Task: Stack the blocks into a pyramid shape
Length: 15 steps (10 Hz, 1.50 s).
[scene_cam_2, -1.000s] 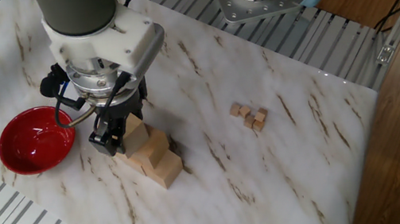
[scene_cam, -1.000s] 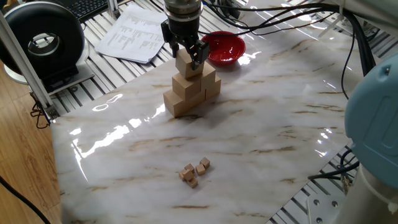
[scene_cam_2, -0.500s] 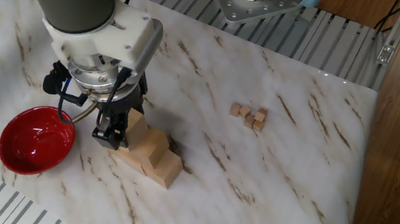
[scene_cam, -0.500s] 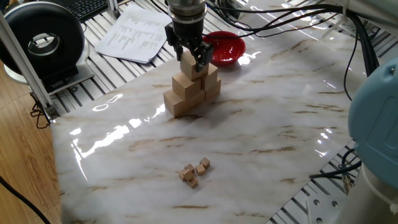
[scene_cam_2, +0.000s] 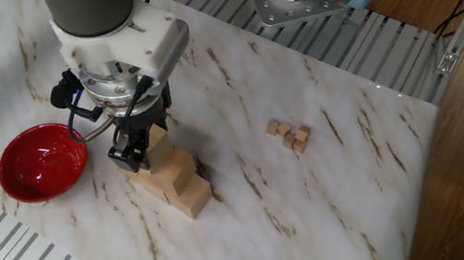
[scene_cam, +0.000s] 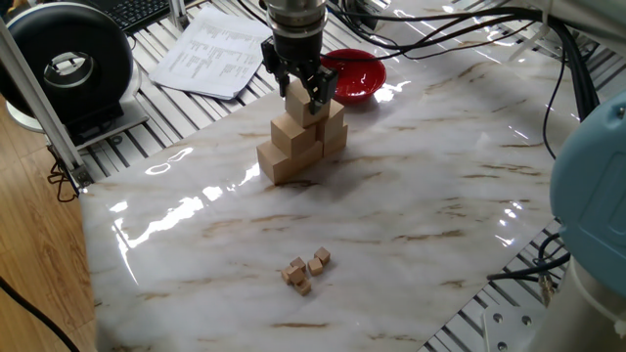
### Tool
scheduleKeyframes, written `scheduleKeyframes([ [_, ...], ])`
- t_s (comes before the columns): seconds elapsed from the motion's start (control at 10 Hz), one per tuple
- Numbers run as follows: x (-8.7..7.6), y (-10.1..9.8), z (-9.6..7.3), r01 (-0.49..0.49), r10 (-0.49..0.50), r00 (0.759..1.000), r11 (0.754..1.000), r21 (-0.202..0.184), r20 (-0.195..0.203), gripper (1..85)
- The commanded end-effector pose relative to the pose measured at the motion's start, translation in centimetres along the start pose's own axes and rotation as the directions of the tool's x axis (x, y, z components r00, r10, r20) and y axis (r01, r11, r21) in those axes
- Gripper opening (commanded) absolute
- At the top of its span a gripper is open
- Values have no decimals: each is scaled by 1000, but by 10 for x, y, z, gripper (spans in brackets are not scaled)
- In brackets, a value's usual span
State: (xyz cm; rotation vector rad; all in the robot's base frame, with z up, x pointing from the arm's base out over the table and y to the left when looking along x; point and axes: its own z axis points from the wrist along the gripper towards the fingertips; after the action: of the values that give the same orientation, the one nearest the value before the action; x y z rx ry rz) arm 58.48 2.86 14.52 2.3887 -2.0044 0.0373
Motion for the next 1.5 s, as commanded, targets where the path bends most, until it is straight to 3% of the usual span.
scheduleKeyframes([
  [0.0, -3, -1, -3, -4, 3, 1000, 1000, 6, 14, 27],
  [0.6, -6, 4, -1, -2, 2, 999, 1000, -3, 34, 190],
  [0.8, -6, 6, 0, 12, -12, 999, 1000, -11, 37, 343],
  [1.2, -4, 4, 1, 51, -50, 998, 999, -8, 40, 493],
  [1.4, -2, 2, 0, 66, -66, 997, 998, -2, 35, 610],
])
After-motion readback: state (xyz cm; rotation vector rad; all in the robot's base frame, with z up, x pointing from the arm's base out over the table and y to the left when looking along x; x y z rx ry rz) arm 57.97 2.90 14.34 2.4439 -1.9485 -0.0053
